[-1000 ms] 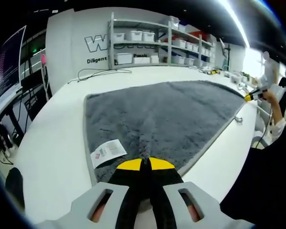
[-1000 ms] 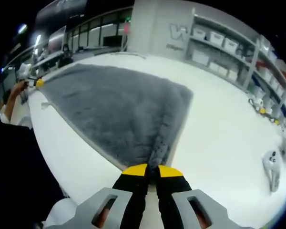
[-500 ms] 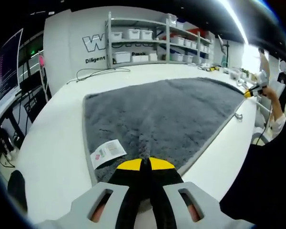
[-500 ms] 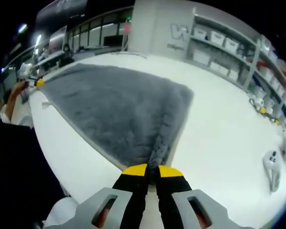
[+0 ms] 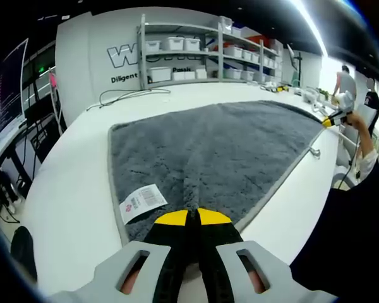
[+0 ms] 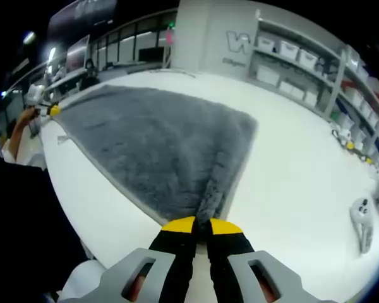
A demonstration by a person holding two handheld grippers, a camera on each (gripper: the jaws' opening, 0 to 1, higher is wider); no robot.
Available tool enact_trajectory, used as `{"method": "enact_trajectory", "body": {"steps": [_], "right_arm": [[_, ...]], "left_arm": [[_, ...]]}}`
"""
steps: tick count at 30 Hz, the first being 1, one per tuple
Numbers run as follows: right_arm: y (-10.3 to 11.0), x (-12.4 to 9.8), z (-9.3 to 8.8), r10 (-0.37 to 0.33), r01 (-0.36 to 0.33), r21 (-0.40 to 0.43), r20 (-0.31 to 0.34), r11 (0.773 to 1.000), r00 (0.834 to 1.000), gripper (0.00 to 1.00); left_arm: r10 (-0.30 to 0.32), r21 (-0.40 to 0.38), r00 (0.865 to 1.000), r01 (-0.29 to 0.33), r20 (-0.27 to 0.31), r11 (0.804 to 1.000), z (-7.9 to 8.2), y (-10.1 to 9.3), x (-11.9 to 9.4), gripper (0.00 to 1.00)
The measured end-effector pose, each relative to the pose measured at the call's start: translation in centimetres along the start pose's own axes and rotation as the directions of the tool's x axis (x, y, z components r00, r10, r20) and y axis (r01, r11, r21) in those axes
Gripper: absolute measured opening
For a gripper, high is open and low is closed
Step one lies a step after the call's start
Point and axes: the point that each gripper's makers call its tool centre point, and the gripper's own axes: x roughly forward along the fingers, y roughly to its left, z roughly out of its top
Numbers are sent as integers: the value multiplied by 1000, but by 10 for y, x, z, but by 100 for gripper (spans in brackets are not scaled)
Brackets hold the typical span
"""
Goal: Open the folded towel by lifting each exposed corner and separating the folded layers until the towel lies flat within the target outline without major curled edges
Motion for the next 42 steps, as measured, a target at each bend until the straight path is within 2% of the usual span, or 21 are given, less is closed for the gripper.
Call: {"method": "enact_trajectory", "body": {"steps": [30, 37, 39, 42], "right_arm": [[1, -5, -3, 6, -7, -24, -14, 1000, 1000, 3], [-3, -6, -2, -26, 24, -99, -23, 995, 999, 9], [-3, -8, -3, -31, 28, -107, -25, 994, 999, 9], [-4, -9, -3, -32, 29, -120, -22, 992, 999, 11]], "left_arm": [[-2, 17, 1000, 2, -2, 1000, 2, 4, -4, 3], [1, 68, 1000, -1, 2, 998, 0, 5, 0, 5], [-10, 69, 1000, 9, 12, 998, 0, 5, -2, 6], [5, 60, 1000, -6, 21, 998, 1, 10, -3, 11]]}}
